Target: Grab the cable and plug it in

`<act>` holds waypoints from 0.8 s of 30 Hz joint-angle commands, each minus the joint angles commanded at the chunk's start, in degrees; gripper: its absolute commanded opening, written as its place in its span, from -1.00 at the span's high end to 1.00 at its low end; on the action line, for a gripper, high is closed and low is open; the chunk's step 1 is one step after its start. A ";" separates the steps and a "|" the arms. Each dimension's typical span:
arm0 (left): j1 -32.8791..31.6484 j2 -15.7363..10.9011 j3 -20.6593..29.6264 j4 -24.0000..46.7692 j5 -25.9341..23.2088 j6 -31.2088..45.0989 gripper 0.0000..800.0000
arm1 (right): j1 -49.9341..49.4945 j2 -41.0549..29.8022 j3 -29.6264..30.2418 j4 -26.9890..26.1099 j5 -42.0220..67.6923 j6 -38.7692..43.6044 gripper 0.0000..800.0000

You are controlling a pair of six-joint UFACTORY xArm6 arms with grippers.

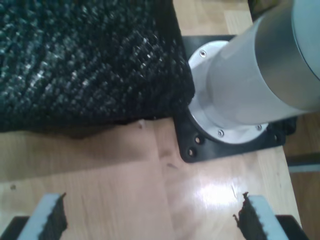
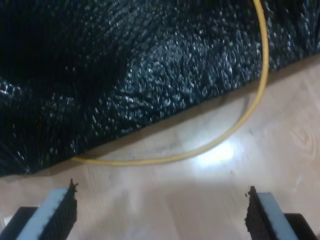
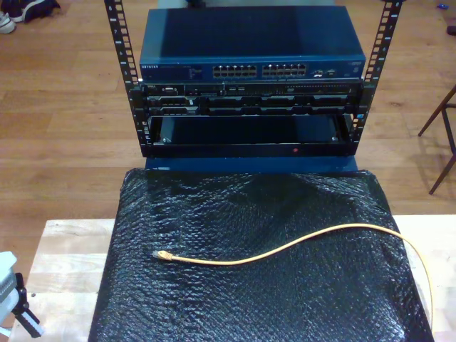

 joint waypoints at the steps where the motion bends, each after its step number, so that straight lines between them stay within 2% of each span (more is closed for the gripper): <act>1: 0.00 0.00 -0.09 -0.26 0.00 0.09 -1.00 | 1.05 -0.09 -0.09 0.00 -0.09 0.53 -0.99; 5: 0.00 0.53 -0.18 -0.44 -0.09 0.09 -1.00 | 4.31 -0.18 -0.09 0.00 -0.26 3.34 -0.99; 12: -0.09 2.99 -1.93 -0.44 -0.79 0.00 -1.00 | 10.90 0.18 -0.62 0.09 -2.11 8.00 -0.99; 24: -0.97 3.16 -2.02 -0.44 -0.79 -0.09 -1.00 | 25.93 1.67 -4.66 0.09 -6.77 17.41 -0.99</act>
